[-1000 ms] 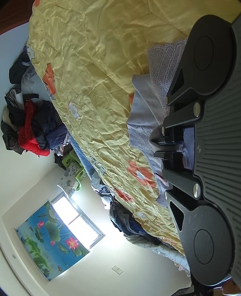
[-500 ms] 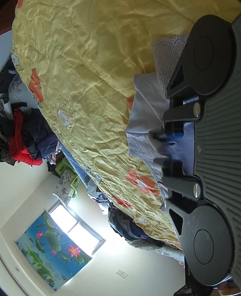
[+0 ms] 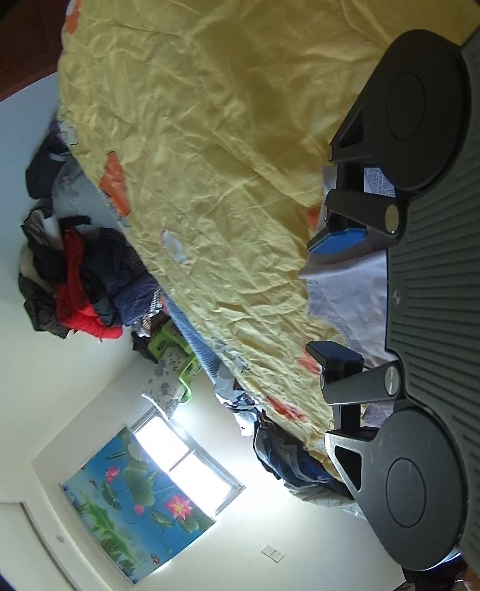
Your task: Fold small clothes
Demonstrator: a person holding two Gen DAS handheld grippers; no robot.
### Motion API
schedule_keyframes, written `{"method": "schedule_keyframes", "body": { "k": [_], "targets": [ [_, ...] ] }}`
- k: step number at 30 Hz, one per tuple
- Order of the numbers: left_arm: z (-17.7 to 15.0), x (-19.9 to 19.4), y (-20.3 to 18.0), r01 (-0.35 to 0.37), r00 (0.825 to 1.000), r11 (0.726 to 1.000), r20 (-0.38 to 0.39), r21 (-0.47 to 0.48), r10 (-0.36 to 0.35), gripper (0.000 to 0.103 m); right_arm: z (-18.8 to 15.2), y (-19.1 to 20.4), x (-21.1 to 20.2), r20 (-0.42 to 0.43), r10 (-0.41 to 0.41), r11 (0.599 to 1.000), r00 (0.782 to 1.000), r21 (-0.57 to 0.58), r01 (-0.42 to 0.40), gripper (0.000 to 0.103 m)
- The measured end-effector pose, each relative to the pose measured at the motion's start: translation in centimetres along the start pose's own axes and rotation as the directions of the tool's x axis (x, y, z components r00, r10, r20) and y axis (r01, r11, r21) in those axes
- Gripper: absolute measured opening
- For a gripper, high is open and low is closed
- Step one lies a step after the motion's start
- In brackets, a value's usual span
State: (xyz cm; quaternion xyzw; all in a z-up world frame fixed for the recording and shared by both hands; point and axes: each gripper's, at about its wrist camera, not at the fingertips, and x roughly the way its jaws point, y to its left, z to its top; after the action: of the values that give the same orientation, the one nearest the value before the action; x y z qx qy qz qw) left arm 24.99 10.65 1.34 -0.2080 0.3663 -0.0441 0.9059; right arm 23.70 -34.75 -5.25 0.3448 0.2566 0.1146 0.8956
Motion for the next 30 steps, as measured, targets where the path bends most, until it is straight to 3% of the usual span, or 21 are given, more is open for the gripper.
{"method": "schedule_keyframes", "body": {
  "k": [3,6,10,14,16,18,21,24,25,27,30],
  "targets": [
    [-0.4,-0.1,-1.1,0.058,0.998,0.998,-0.017,0.036,-0.057,0.065,-0.3,1.6,0.8,-0.102,0.063,0.995,0.993,-0.075,-0.07,0.057],
    [-1.3,0.7,-2.4,0.188,0.98,0.981,-0.075,0.038,-0.185,0.065,-1.1,3.1,2.2,-0.215,0.091,0.984,0.972,-0.131,-0.12,0.066],
    [-2.6,2.3,-4.1,0.251,0.962,0.966,-0.124,0.053,-0.243,0.065,-1.6,3.5,3.6,-0.192,-0.068,0.975,0.979,-0.221,0.024,0.067],
    [-3.5,3.7,-4.3,0.136,0.983,0.986,-0.133,0.091,-0.123,0.065,-1.1,3.4,3.1,-0.044,-0.27,0.933,0.962,-0.259,0.25,0.069],
    [-3.8,3.8,-4.1,0.098,0.989,0.989,-0.122,0.107,-0.085,0.065,-1.4,3.9,2.5,-0.044,-0.201,0.941,0.979,-0.286,0.181,0.069],
    [-4.0,3.8,-4.3,0.088,0.991,0.988,-0.114,0.128,-0.074,0.065,-2.1,5.0,2.6,-0.123,-0.077,0.949,0.989,-0.312,0.035,0.069],
    [-4.3,4.1,-4.9,0.053,0.994,0.985,-0.102,0.164,-0.037,0.066,-3.5,7.4,4.3,-0.275,0.035,0.931,0.961,-0.34,-0.131,0.068],
    [-4.8,4.3,-5.0,0.027,0.996,0.982,-0.089,0.185,-0.011,0.066,-5.2,9.1,6.8,-0.367,0.007,0.91,0.93,-0.383,-0.158,0.067],
    [-5.0,4.3,-5.0,0.016,0.997,0.981,-0.083,0.195,0.0,0.066,-5.5,9.2,7.6,-0.377,-0.018,0.905,0.926,-0.399,-0.145,0.067],
    [-5.2,4.4,-4.8,-0.006,0.997,0.978,-0.077,0.208,0.022,0.066,-5.5,9.2,7.9,-0.334,-0.086,0.883,0.939,-0.461,-0.083,0.058],
    [-5.4,4.3,-4.6,-0.01,0.997,0.975,-0.074,0.222,0.027,0.066,-4.9,9.0,7.5,-0.195,-0.293,0.784,0.936,-0.609,0.119,0.055]
  ]
}}
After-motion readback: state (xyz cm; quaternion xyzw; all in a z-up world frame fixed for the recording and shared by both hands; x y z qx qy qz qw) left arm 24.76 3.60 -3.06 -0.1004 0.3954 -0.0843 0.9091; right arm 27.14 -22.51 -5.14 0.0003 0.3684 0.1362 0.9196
